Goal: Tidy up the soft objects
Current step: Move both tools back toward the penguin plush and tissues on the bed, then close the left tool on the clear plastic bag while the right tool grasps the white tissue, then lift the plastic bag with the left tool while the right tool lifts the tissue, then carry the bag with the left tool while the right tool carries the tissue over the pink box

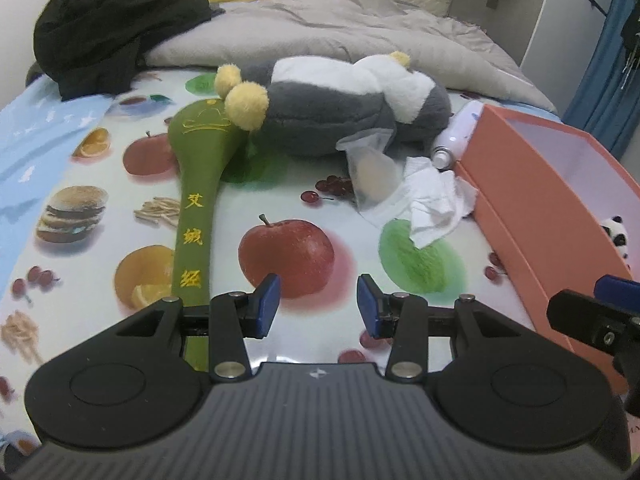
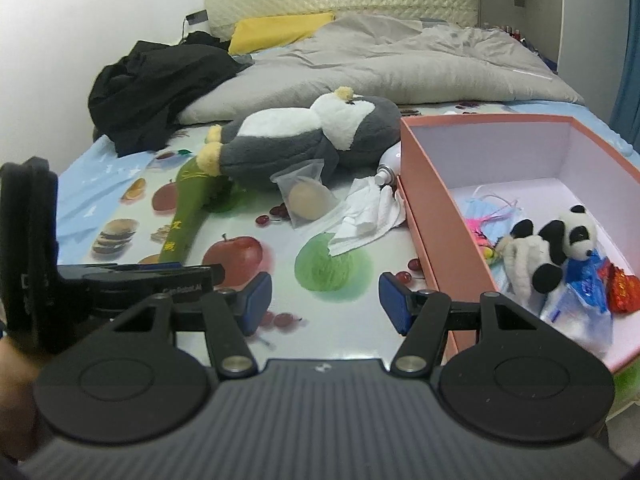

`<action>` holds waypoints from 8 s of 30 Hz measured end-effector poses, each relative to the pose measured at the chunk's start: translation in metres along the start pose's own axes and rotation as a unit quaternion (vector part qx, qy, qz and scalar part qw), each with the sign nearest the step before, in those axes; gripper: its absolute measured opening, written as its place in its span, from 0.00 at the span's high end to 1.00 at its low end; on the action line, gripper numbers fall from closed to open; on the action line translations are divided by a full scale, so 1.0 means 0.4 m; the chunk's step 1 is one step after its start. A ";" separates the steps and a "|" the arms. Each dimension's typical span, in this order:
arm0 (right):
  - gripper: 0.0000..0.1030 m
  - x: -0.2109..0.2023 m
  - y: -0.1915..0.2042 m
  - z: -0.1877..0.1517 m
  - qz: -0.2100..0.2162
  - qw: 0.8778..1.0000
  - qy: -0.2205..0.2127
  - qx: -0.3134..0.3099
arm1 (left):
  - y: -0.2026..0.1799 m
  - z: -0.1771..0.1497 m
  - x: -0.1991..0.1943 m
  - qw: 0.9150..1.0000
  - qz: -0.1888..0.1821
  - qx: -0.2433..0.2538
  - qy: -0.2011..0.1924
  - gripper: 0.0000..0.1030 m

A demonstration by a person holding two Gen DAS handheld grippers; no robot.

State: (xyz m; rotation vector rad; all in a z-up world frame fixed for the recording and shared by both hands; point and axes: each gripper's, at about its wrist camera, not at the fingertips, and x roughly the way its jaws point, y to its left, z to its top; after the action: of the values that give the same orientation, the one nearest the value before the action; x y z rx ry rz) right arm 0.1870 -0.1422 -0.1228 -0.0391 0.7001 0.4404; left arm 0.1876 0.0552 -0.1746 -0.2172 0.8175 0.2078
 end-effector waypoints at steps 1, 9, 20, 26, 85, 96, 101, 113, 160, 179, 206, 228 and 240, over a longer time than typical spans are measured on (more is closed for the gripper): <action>0.40 0.019 0.000 0.004 -0.001 1.000 0.003 0.001 | 0.004 0.007 0.018 1.000 0.000 -0.005 0.004 0.53; 0.41 0.170 -0.006 0.039 -0.012 1.000 0.015 -0.002 | 0.012 0.073 0.158 1.000 -0.021 -0.018 0.007 0.53; 0.46 0.373 -0.028 0.088 -0.054 0.998 0.020 -0.011 | 0.044 0.167 0.339 0.995 -0.074 -0.060 0.023 0.48; 0.53 0.458 -0.047 0.098 -0.079 0.996 0.033 -0.008 | 0.024 0.194 0.384 0.991 -0.111 -0.067 0.019 0.48; 0.94 0.466 -0.048 0.101 -0.057 0.996 0.063 0.001 | 0.085 0.070 0.186 0.984 -0.074 -0.156 0.037 0.90; 0.94 0.282 -0.004 -0.029 -0.011 0.995 0.097 -0.010 | 0.058 -0.035 0.075 0.986 -0.072 -0.139 0.064 0.90; 0.93 0.219 -0.009 -0.071 0.010 0.994 0.107 -0.002 | 0.038 -0.081 0.029 0.986 -0.069 -0.137 0.072 0.90; 0.33 0.155 -0.038 -0.090 0.019 0.994 0.099 0.041 | 0.006 -0.091 -0.023 0.990 -0.064 -0.106 0.074 0.90; 0.88 0.094 -0.044 0.028 0.053 0.991 0.117 0.030 | -0.032 0.038 -0.039 0.991 -0.087 -0.047 0.094 0.90; 0.88 -0.102 -0.073 0.067 0.060 0.996 0.053 0.043 | -0.107 0.077 -0.209 0.991 -0.125 -0.023 0.051 0.89; 0.88 -0.206 -0.346 0.237 -0.016 0.995 -0.044 0.093 | -0.482 0.328 -0.136 0.973 -0.221 0.066 0.030 0.89; 0.86 0.095 -0.702 0.078 -0.093 0.972 0.123 0.179 | -0.723 0.257 0.298 0.963 -0.176 0.117 0.166 0.89; 0.59 0.049 -0.676 0.090 -0.097 0.973 0.105 0.179 | -0.694 0.271 0.244 0.967 -0.167 0.112 0.155 0.61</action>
State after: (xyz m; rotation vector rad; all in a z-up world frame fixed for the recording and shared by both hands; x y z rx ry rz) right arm 0.3320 -0.3737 -0.1374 0.1875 0.9673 0.1172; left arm 0.4019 -0.1715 -0.1438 -0.1728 1.0920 -0.2431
